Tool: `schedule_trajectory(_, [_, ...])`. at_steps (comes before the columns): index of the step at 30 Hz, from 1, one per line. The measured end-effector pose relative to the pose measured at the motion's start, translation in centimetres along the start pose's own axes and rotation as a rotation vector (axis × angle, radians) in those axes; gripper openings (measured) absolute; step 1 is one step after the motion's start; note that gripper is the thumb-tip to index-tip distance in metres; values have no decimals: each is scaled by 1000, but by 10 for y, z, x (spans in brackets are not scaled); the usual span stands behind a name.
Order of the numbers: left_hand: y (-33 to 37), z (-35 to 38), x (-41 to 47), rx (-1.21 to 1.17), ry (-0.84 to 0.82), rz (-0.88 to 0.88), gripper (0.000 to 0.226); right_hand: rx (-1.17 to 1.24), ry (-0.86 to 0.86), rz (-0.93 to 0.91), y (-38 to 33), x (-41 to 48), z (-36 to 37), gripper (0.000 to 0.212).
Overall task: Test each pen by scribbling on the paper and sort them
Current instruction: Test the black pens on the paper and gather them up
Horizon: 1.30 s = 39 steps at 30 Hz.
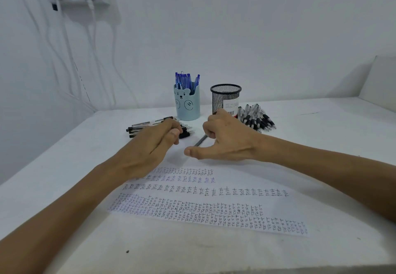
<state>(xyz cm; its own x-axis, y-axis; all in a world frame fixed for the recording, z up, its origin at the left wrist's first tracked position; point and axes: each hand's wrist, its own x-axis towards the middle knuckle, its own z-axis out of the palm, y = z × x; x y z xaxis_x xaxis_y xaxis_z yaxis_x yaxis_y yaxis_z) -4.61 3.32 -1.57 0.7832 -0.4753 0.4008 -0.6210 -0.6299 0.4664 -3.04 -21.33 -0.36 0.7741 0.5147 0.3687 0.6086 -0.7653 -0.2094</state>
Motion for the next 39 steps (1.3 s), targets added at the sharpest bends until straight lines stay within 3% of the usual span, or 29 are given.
schedule_trajectory(5, [4,0,-1,192,-220,122,32,44,78,-88,7,-7,-5,76])
schedule_trajectory(11, [16,9,-4,278,-367,141,67,78,28,-270,22,-14,-9,63])
schedule_trajectory(13, [17,12,-4,289,-404,127,75,116,71,-289,25,-16,-9,61])
schedule_trajectory(15, [18,13,-4,279,-418,110,82,203,161,-297,26,-16,-6,45])
schedule_trajectory(17, [17,13,-5,265,-419,98,85,314,258,-251,24,-17,-2,36])
schedule_trajectory(21, [18,13,-4,254,-432,67,87,458,298,38,11,-27,-2,43])
schedule_trajectory(28, [18,12,-3,259,-456,30,94,958,163,307,13,-28,0,53])
schedule_trajectory(34, [19,11,-3,257,-454,30,93,912,-54,286,16,-34,-1,15])
schedule_trajectory(39, [16,12,-3,265,-457,32,96,873,-146,202,2,-37,-3,13])
